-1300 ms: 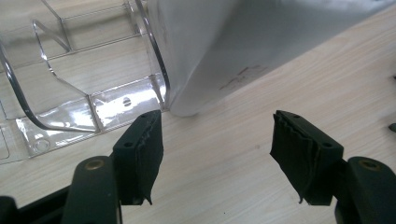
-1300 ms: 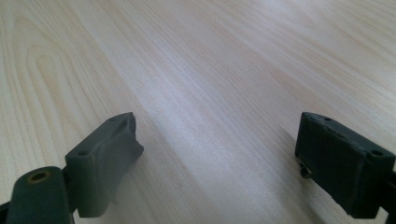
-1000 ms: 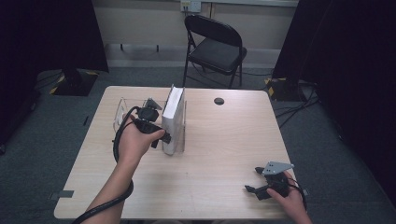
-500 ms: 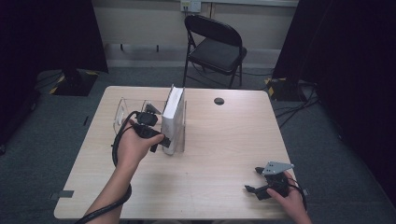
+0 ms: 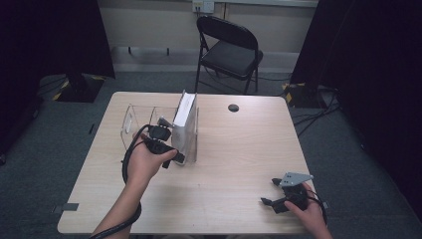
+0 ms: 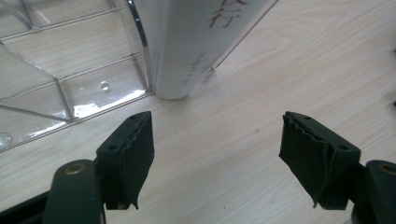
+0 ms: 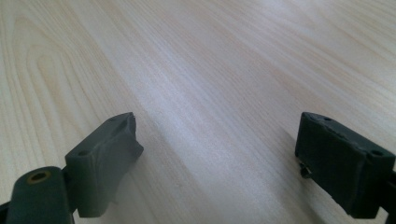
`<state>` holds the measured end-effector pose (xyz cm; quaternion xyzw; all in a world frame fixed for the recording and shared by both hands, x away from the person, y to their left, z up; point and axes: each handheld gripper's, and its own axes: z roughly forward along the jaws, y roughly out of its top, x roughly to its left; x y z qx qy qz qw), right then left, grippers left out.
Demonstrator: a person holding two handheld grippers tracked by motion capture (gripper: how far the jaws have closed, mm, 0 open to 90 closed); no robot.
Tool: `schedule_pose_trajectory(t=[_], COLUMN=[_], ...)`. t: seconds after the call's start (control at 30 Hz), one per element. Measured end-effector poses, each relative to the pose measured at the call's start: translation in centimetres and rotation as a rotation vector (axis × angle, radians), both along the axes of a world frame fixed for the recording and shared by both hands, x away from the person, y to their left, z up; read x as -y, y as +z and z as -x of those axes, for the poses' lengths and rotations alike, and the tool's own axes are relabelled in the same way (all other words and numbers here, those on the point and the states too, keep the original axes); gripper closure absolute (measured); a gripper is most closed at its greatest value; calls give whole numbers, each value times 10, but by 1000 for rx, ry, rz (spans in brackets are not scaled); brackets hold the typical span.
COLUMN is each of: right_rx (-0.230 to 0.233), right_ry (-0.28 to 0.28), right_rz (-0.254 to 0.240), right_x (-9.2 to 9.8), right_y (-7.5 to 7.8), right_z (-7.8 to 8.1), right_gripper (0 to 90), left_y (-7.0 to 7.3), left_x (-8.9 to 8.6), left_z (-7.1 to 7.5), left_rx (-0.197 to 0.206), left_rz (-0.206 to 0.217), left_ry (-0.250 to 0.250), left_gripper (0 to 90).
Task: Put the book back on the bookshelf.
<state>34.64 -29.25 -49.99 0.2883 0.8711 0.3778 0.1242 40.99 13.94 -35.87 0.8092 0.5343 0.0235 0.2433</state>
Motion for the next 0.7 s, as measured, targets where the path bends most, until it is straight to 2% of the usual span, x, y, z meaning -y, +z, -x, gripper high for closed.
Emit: schedule_pose_trajectory(t=[0.13,0.7], right_rx=[0,0], right_ry=[0,0], right_rz=[0,0], right_x=[0,0], right_y=[0,0], right_z=[0,0], right_gripper=[119,119], left_y=[-4,-22], left_x=[2,12], left_z=[2,11], left_rx=[0,-2], left_rz=[3,21], left_ry=[-21,-56], left_gripper=[258,259])
